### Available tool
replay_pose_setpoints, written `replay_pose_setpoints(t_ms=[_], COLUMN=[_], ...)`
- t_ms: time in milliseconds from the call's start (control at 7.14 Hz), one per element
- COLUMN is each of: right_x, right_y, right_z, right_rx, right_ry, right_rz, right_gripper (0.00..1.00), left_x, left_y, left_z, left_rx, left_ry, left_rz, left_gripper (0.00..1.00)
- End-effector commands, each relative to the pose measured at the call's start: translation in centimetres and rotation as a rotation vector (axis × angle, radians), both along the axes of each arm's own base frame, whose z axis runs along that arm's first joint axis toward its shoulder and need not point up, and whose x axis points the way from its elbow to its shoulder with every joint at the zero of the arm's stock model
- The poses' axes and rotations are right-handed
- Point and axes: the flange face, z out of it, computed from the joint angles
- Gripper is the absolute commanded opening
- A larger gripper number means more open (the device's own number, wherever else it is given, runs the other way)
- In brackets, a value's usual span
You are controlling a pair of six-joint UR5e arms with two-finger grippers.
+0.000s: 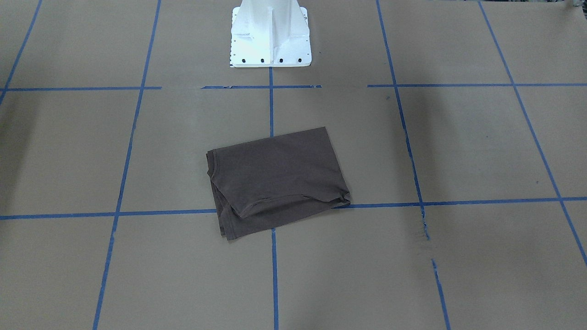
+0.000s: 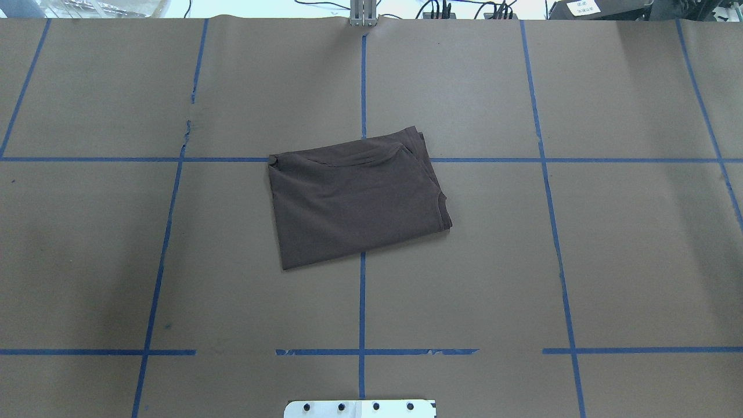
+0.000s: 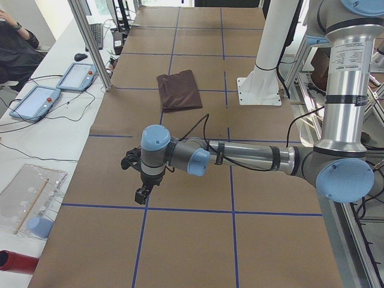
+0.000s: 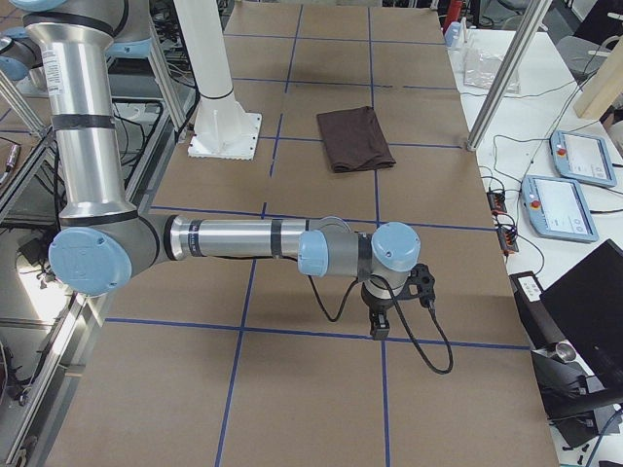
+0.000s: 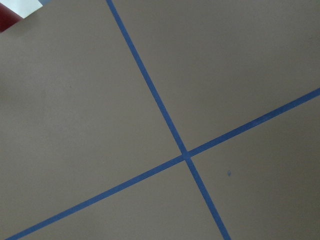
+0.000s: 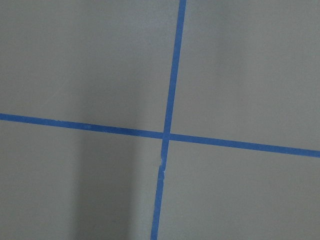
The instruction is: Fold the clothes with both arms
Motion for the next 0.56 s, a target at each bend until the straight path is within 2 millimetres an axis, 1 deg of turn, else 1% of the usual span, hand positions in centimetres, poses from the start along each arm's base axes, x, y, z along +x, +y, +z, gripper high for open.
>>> replay_pose_setpoints(t_ms=[0,140,280,420], right_x=[-0.1,-0.1,0.4,1.2], right_y=[1.9,2.0,2.1,2.5], right_z=[0.2,0.3,0.3,0.3], right_rx=[-0.003,-0.008,-0.012,-0.019], right_ry=[-0.011,-0.012,-0.028,-0.080], right_rz=[-0.002,-0.003,0.009,0.032], right_gripper=[1.00,1.00,1.00,1.00], left_x=[0.0,-0.4,-0.1,0.3], left_y=[0.9,1.6,1.9,2.6], left_z=[1.0,1.6,1.5,1.8], left_rx=[-0.153,-0.178,-0.187,-0.203], left_ry=[0.001,0.001,0.052,0.115], left_rz=[0.003,0.004,0.011,0.023], left_gripper=[1.00,1.00,1.00,1.00])
